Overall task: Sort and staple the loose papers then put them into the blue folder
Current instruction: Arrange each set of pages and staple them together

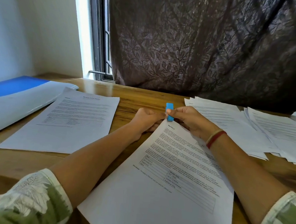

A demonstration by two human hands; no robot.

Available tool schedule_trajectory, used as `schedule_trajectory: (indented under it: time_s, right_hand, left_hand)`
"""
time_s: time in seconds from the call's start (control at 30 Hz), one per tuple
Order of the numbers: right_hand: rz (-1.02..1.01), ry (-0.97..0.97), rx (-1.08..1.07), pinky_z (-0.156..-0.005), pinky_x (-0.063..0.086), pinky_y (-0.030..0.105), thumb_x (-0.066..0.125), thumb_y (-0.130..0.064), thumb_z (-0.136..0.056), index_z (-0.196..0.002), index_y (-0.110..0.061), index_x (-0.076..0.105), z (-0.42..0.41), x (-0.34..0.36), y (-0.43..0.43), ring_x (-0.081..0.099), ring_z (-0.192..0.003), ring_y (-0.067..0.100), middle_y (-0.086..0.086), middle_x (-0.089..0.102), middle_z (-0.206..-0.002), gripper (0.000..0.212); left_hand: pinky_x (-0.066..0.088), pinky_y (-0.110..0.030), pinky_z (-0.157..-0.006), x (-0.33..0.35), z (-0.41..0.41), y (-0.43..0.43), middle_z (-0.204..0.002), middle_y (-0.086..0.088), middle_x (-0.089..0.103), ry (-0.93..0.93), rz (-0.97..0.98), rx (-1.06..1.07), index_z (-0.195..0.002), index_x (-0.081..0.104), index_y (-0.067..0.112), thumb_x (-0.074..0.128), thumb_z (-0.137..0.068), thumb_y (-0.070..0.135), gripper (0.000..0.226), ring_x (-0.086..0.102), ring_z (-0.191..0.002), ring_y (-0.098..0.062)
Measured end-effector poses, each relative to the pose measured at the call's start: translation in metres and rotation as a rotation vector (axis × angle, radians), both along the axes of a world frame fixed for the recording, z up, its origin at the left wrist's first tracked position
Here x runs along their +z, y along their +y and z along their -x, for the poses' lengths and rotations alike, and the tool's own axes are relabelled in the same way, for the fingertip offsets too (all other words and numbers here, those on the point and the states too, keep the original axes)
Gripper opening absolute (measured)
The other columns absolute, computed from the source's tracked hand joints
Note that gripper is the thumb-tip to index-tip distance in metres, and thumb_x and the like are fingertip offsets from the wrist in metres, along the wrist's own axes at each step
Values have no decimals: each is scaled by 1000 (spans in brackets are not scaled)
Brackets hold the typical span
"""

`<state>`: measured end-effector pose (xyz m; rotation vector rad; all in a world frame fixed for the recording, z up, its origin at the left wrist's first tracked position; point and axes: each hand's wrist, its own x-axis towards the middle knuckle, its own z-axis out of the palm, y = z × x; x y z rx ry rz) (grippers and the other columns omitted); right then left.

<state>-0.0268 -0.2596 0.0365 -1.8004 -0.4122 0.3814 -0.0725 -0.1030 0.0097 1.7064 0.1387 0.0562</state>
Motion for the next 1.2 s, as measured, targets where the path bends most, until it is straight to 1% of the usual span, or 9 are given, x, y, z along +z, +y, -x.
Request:
schedule_trajectory:
  time_s: [0.1, 0.27, 0.37, 0.43, 0.73, 0.87, 1.03, 1.1, 1.2]
  right_hand:
    - [-63, 3, 24, -52, 51, 17, 62, -32, -92, -84, -12, 70, 0, 5, 0, 67, -57, 8, 1, 73, -69, 23]
    - [8, 20, 53, -60, 55, 22, 65, -35, -88, -88, -9, 72, -1, 4, 1, 68, -63, 13, 5, 73, -75, 27]
    - [1, 50, 47, -55, 53, 22, 67, -34, -86, -86, -9, 71, -1, 3, 1, 67, -59, 13, 5, 72, -70, 26]
    - [10, 64, 42, -55, 52, 22, 68, -34, -85, -84, -9, 71, -1, 3, 2, 67, -58, 12, 4, 71, -68, 25]
    - [85, -23, -47, -61, 50, 19, 72, -33, -83, -92, -5, 72, 0, -1, 12, 67, -71, 13, 5, 73, -77, 29]
    - [18, -16, -103, -57, 52, 21, 72, -32, -84, -95, -5, 70, 4, -3, 14, 67, -62, 12, 2, 72, -69, 30]
    - [-56, 60, -131, -57, 53, 23, 72, -38, -84, -92, -11, 68, 3, 0, 7, 68, -58, 11, -1, 73, -67, 29]
    - [-147, 120, -228, -61, 56, 24, 74, -39, -83, -95, -10, 67, -1, -1, 3, 70, -63, 12, 2, 74, -73, 32]
    - [-285, 158, -319, -68, 59, 24, 74, -33, -83, -103, -6, 64, -10, -2, -4, 72, -83, 19, 11, 71, -96, 34]
  left_hand:
    - [52, -40, -94, 3, 1, 3, -96, -12, 74, 35, 14, -26, -103, 66, 3, 68, -86, 43, 44, 68, -93, -32]
    - [48, -35, -86, -1, -1, 8, -93, -13, 71, 1, 125, -206, -102, 69, 4, 68, -87, 33, 32, 63, -91, -28]
    - [54, -32, -84, 0, -1, 6, -90, -10, 75, 2, 6, -182, -93, 73, 8, 71, -85, 31, 25, 71, -82, -21]
    - [54, -34, -89, 1, 0, 5, -91, -10, 76, -2, -25, -166, -94, 73, 5, 73, -84, 32, 29, 72, -85, -21]
    - [51, -39, -93, -3, -3, 4, -87, -11, 75, 7, 43, -133, -85, 75, 7, 75, -82, 18, 11, 70, -86, -22]
    - [56, -34, -82, -3, -7, 8, -90, -13, 74, 10, 81, -159, -98, 72, 1, 73, -84, 16, 20, 71, -79, -21]
    - [58, -33, -82, -1, -7, 14, -106, -13, 73, 66, 30, -302, -118, 65, 2, 73, -83, 7, 36, 72, -97, -24]
    - [59, -31, -80, -1, -6, 13, -106, -12, 73, 61, 8, -292, -118, 65, 1, 72, -83, 4, 36, 72, -96, -23]
    - [59, -34, -82, -1, -6, 13, -104, -12, 74, 64, 28, -264, -114, 66, -1, 71, -84, 6, 31, 72, -95, -23]
